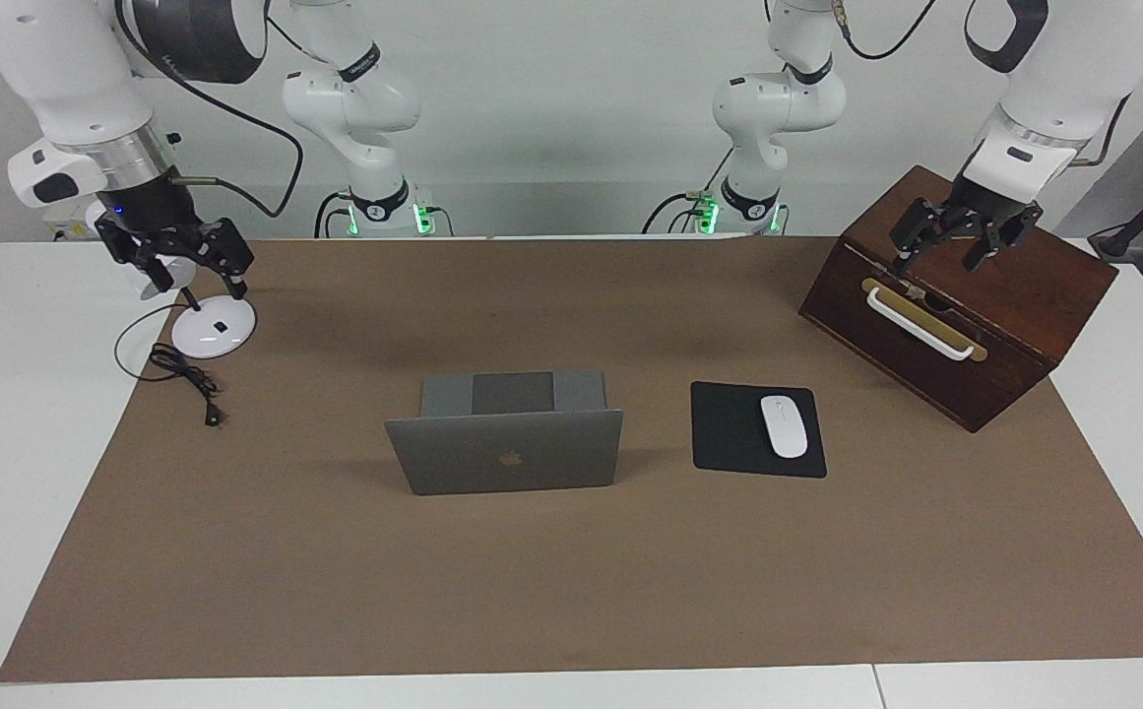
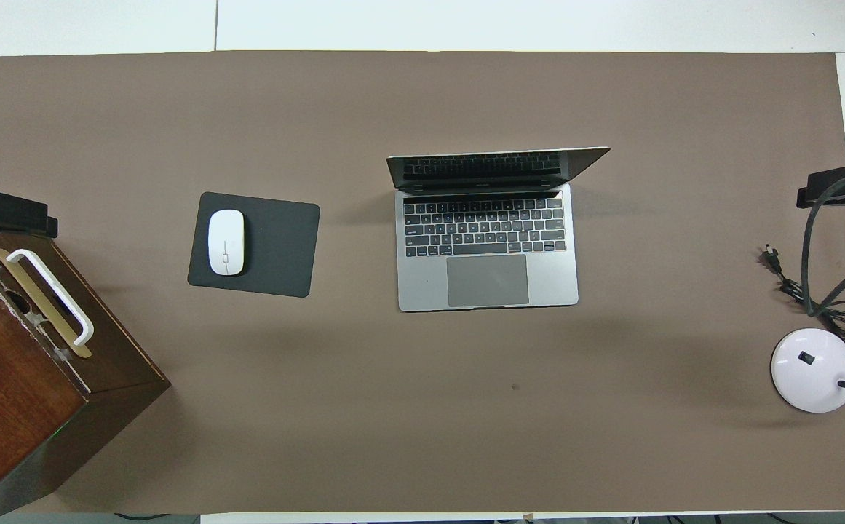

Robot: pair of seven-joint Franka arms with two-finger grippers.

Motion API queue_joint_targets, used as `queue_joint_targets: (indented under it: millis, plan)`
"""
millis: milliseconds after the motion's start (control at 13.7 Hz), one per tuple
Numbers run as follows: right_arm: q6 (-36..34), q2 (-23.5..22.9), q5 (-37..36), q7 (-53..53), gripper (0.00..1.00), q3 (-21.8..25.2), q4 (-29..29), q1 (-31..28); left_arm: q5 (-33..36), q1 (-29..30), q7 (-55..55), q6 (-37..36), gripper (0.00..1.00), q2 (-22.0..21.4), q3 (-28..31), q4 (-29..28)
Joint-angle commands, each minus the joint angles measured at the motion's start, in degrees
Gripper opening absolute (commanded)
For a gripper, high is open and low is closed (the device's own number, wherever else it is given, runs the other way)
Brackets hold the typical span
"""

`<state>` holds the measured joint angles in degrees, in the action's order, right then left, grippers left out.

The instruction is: Close laptop with both arms

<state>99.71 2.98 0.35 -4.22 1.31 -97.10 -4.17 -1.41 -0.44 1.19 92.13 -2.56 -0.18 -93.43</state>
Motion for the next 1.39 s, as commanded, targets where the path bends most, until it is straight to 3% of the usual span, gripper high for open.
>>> queue_joint_targets:
  millis: [0,951,1171,1244,1317]
  plan:
    - [1.45,0.79,0.35,0.88,1.0,-0.43,-1.6,-0.93,-0.53,0.7,1.09,0.5,1.0,-0.87,-0.17,-0.96]
    - [2.77,0.79,0.35,0.88,1.0,-0.43,-1.69,-0.93,-0.09,0.62,0.21,0.94,1.0,-1.57,-0.17,-0.87]
    - [7.23,0.27,0.35,1.93,1.0,-0.43,-1.69,-0.93,-0.09,0.7,0.48,1.29,1.0,-2.09,-0.17,-1.92]
    - [8.82,-0.08,0.35,2.2,1.0,-0.43,-1.78,-0.93,-0.09,0.79,0.48,1.73,0.87,-2.18,-0.17,-2.01]
    - [10.83,-0.69,0.35,2.98,0.99,-0.34,-1.69,-1.01,0.0,0.79,0.48,1.82,0.66,-2.19,-0.17,-2.1]
